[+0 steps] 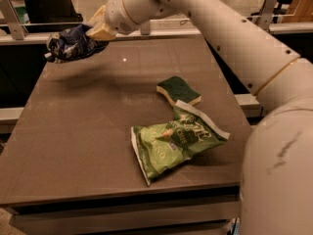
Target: Move blue chip bag near green jalapeno chip bag
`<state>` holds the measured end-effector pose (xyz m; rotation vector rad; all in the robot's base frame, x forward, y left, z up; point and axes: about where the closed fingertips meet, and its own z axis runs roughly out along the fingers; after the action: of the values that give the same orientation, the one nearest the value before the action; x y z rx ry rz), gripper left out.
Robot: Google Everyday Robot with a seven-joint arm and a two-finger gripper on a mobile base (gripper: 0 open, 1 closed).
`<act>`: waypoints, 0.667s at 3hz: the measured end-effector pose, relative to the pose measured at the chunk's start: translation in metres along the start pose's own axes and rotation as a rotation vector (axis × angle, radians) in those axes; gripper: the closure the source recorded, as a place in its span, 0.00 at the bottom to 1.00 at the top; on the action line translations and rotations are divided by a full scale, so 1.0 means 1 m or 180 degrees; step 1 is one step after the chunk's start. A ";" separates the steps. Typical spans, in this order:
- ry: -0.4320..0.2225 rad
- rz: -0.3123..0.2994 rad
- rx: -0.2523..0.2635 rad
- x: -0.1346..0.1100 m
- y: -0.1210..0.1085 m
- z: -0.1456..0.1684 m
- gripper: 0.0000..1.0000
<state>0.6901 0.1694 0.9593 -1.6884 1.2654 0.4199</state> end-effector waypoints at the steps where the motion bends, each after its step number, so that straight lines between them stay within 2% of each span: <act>1: -0.0083 -0.0016 -0.0166 -0.011 0.033 -0.032 1.00; 2: -0.0127 0.0048 -0.0334 -0.015 0.068 -0.058 1.00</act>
Offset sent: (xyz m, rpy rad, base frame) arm -0.1280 -0.0718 0.0035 -0.0104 0.1298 0.1197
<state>0.6093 0.1287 0.9656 -1.7503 1.2465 0.5347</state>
